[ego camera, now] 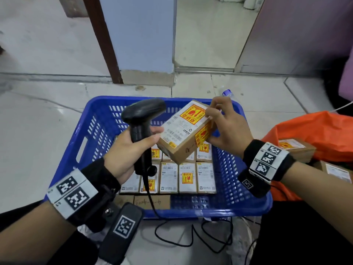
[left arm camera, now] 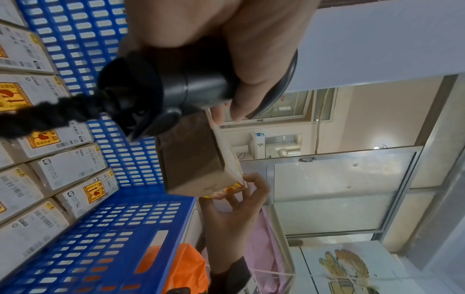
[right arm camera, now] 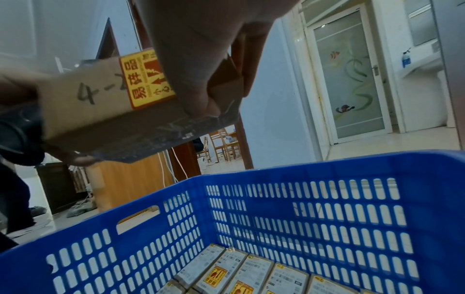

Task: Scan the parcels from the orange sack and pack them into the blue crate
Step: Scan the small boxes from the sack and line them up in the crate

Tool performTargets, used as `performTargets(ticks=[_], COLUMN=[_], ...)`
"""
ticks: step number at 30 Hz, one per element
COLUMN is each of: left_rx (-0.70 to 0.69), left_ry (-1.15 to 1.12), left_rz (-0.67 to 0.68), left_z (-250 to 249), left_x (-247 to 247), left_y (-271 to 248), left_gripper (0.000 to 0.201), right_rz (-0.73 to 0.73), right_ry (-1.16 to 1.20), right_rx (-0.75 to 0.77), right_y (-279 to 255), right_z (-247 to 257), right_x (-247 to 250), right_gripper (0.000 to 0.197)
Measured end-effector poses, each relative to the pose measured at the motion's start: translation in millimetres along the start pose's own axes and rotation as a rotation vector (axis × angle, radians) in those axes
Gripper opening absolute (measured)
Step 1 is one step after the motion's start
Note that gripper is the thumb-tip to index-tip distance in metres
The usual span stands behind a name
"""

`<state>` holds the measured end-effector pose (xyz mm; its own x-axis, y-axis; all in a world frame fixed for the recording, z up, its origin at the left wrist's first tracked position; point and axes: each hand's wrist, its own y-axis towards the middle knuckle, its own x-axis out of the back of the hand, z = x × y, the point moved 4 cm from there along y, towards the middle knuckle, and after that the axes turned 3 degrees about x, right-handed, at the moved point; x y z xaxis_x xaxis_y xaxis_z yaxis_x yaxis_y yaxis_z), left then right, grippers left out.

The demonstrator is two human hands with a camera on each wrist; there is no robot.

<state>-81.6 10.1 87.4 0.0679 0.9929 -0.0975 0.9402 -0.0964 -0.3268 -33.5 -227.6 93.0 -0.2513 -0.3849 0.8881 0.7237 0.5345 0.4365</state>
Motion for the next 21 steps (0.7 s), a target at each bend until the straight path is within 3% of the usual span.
performTargets(ticks=[10,18,21], left_rx=[0.082,0.052,0.042], left_ry=[-0.169,-0.111,-0.082], left_rz=[-0.035,-0.013,0.005], left_z=[1,1,2], left_x=[8,11,10], left_y=[6,6,7], left_gripper=[0.044,0.043,0.043], right_rz=[0.041,0.058,0.073], right_ry=[-0.027,0.519,0.672], right_rx=[-0.031,-0.281,-0.473], right_y=[-5,-15,-17], right_z=[24,22,17], right_x=[-2,8,5], right_gripper=[0.083,0.082,0.083])
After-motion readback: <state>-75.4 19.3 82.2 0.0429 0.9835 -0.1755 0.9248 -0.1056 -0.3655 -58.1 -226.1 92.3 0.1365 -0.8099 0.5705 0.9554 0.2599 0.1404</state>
